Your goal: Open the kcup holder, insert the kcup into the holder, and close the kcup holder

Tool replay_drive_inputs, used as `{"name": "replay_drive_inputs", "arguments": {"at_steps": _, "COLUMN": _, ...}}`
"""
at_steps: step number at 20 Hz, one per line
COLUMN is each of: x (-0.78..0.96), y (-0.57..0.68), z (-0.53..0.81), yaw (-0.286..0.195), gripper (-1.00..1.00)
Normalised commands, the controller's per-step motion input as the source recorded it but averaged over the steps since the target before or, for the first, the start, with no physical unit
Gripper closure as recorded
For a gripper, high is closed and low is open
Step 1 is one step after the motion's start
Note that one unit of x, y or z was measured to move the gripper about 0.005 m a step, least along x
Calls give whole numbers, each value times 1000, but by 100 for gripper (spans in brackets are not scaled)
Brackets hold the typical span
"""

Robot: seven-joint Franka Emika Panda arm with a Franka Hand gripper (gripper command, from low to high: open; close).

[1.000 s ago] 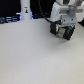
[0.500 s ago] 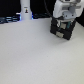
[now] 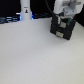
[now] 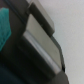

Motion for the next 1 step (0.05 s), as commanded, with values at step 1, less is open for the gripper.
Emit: {"name": "replay_drive_inputs", "arguments": {"at_steps": 1, "x": 62, "y": 6, "z": 119, "yaw": -27, "gripper": -100}}
